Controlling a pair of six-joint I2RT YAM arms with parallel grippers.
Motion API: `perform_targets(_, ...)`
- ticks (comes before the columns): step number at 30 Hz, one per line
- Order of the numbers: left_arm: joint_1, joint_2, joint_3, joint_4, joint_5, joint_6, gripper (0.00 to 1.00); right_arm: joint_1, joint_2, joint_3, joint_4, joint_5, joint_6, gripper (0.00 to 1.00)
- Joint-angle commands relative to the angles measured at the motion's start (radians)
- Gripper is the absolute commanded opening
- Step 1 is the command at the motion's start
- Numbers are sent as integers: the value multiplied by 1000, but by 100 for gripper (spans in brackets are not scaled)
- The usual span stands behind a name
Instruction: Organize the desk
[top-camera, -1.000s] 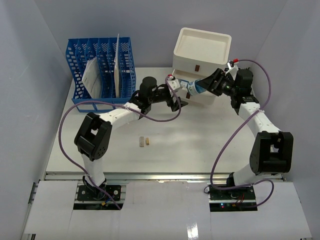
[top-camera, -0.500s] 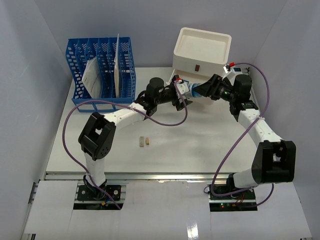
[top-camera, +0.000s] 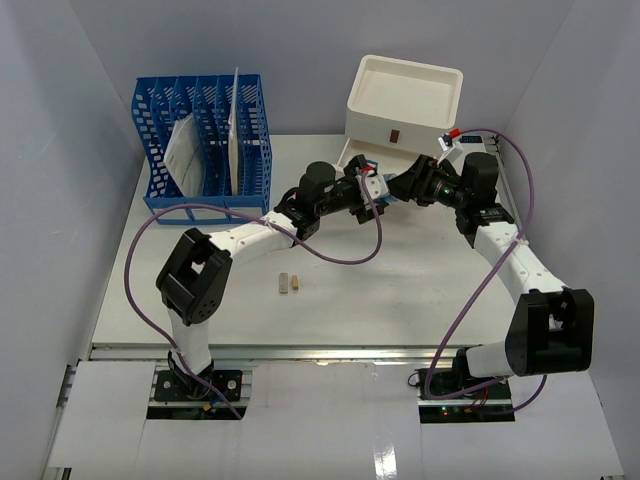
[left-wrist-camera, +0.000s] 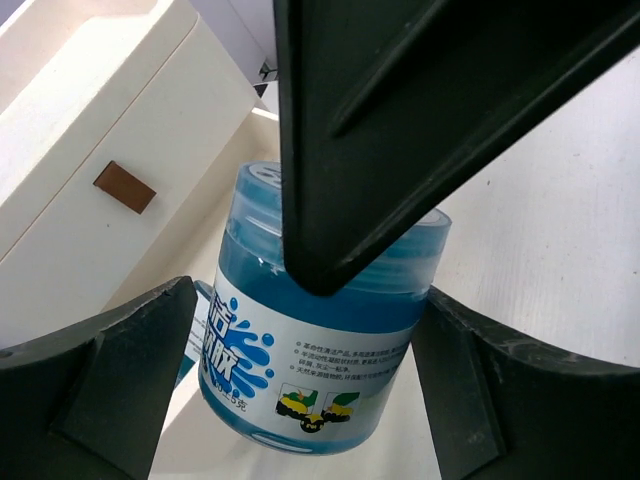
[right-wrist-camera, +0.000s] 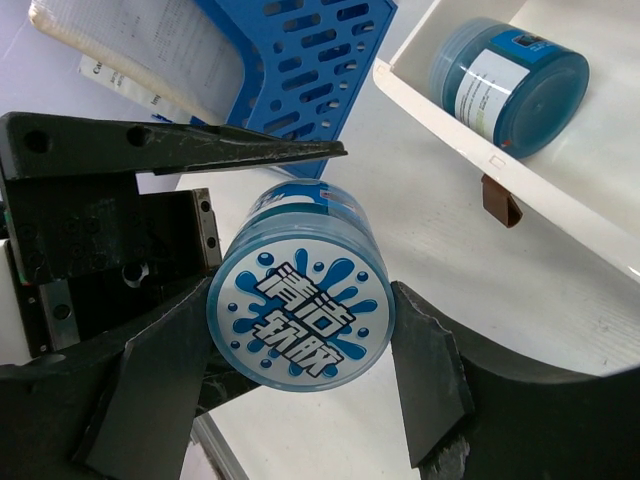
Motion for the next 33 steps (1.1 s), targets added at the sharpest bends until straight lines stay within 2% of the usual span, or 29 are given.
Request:
perform_targets(1, -15, -87, -8, -27, -14, 82, 90, 6, -41, -1, 13, -28, -29, 23)
perform_targets(4, -24, -87, 2, -59, 5, 109, 79, 8, -40, 4, 7, -29, -36, 23)
perform_targets(6, -33, -87, 2, -66, 7, 119, 61, 9, -40, 5, 5, -31, -39, 24)
perform_targets(8, -37, -88, 2, -69, 7, 127, 49, 8, -41, 5, 3, -35, -41, 26)
perform_targets(10, -41, -88, 2, -72, -4, 134, 28, 9, -37, 6, 3, -44, -48, 33)
perform_targets(12, -44, -89, 3, -70, -15, 131, 11, 9, -39, 10, -1, -55, -69, 54)
perform_targets(14, -44, -91, 2, -70, -24, 126, 1, 9, -45, 14, -6, -61, -97, 79)
perform_targets(16, -44, -96, 2, -67, -44, 123, 0, 8, -64, 14, -22, -45, -124, 89)
perform_targets(21, -44, -92, 11, -47, -84, 149, 0, 4, -160, -28, -39, 120, -207, 90)
perform_targets(24, -42, -60, 63, -58, -93, 194, 0, 3, -262, -85, -46, 289, -232, 90)
perform_targets(26, -41, -5, 132, -93, -87, 241, 0, 2, -344, -137, -48, 400, -259, 90)
perform_targets(33, -40, 211, 514, -325, -36, 360, 0, -21, -437, -201, -84, 516, -328, 90)
